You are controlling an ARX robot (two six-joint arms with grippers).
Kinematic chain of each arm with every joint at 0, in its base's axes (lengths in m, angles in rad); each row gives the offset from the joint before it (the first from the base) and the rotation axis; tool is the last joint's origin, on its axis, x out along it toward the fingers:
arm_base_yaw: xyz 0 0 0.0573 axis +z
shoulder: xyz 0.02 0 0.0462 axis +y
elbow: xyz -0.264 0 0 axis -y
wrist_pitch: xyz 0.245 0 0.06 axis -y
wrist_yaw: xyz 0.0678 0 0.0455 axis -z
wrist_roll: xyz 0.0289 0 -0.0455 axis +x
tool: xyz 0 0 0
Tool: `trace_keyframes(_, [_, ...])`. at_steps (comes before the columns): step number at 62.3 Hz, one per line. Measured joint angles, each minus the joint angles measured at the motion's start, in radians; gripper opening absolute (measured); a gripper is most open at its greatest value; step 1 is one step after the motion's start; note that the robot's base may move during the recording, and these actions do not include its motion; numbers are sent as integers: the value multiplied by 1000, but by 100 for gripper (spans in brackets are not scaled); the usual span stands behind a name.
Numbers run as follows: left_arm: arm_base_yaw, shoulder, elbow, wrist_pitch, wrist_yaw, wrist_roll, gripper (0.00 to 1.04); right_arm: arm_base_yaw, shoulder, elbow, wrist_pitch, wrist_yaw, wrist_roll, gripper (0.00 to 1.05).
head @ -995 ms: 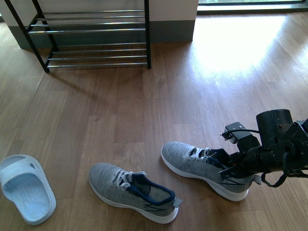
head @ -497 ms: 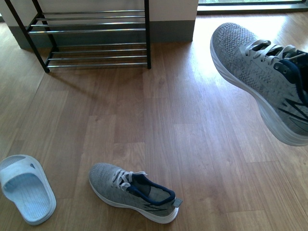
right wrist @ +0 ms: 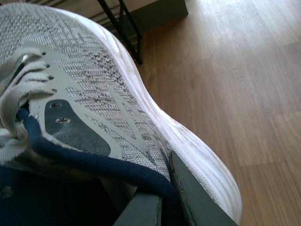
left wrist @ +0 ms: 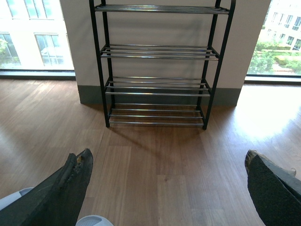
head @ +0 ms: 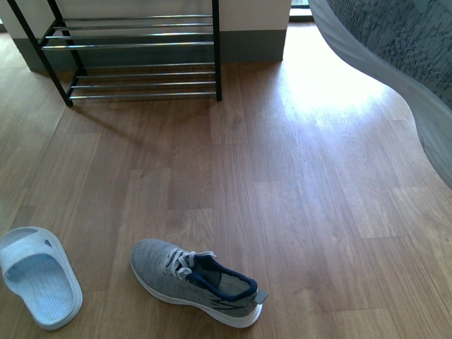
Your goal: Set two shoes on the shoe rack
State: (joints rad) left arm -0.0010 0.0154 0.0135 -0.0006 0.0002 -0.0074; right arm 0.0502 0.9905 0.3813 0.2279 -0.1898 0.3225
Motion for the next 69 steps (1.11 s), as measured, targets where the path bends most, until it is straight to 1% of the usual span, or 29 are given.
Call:
trace_keyframes(22, [0,0,0,0,-3,0,95,3,1,-1,0,-16,-1,1])
trace_keyframes(31, [0,0,0,0,3,0,95,-4,1,-1,0,10,0,1])
trace_keyframes(33, [-4,5,2,-6,-15,-5,95,-5,1,-2,0,16,0,1])
trace_keyframes(34, [-20,27,14,-48,-78,-30,95,-5,1,-1,0,18,0,1])
trace_keyframes(35, [-34,40,26,-77,-117,-43,95,-5,1,-1,0,18,-1,1])
trace_keyframes(36, [-67,84,49,-137,-194,-78,95,-5,1,-1,0,18,0,1])
trace_keyframes(37, [-84,112,62,-160,-212,-87,95,-5,1,-1,0,18,0,1])
trace_keyframes(38, [-117,178,85,-189,-307,-128,95,-5,1,-2,0,16,0,1])
trace_keyframes(39, [-132,214,95,-191,-343,-160,95,-5,1,-2,0,15,0,1])
trace_keyframes(40, [-168,326,117,-170,-417,-224,95,-5,1,-2,0,12,0,1])
trace_keyframes(42, [-206,478,135,-105,-463,-315,95,-5,1,-2,0,6,0,1])
trace_keyframes(44, [-244,652,158,-13,-461,-421,95,-3,1,-2,0,0,0,1])
trace_keyframes(46, [-270,833,183,87,-439,-527,95,-2,1,-2,0,-6,0,1])
trace_keyframes(54, [-333,1307,277,331,-351,-786,95,0,1,-2,0,-9,0,1])
trace_keyframes(62, [-371,1744,381,464,-283,-988,95,0,1,-2,0,-3,0,1])
trace_keyframes(69, [-391,2041,483,500,-233,-1096,95,0,1,-2,0,-1,0,1])
